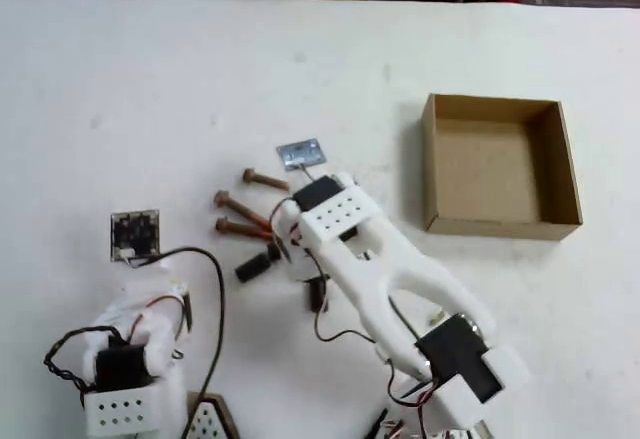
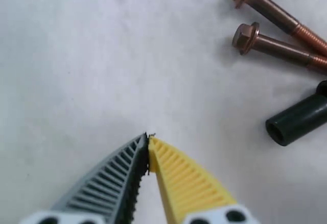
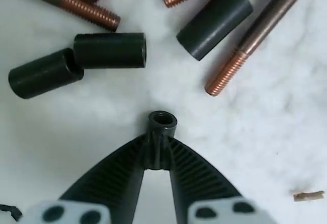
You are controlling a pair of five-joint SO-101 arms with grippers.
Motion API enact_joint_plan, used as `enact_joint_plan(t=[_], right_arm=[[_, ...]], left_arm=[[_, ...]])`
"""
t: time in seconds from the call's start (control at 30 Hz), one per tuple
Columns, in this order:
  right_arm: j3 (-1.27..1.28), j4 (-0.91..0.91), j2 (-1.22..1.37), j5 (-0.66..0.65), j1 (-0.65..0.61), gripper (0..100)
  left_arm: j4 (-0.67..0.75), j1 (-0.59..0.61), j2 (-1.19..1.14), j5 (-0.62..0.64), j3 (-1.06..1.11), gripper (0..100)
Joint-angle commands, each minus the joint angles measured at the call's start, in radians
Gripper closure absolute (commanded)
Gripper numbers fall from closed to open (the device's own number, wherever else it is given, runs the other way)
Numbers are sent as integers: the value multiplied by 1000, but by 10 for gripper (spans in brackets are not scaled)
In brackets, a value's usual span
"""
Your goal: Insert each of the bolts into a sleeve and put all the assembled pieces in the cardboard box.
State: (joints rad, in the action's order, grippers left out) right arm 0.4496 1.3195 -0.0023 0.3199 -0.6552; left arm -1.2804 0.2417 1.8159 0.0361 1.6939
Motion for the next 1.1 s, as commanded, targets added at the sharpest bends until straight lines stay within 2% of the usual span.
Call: enact_joint_plan(t=[0.0,0.43,0.83,1.07], right_arm=[[-40,-1,-7,86,45,980],[12,1,-13,97,62,982],[37,-1,-13,58,-13,982],[32,-4,-4,57,-10,981]], left_arm=[[28,8,12,9,0,977],[55,8,12,11,0,977],[55,8,12,11,0,977],[55,8,12,11,0,977]])
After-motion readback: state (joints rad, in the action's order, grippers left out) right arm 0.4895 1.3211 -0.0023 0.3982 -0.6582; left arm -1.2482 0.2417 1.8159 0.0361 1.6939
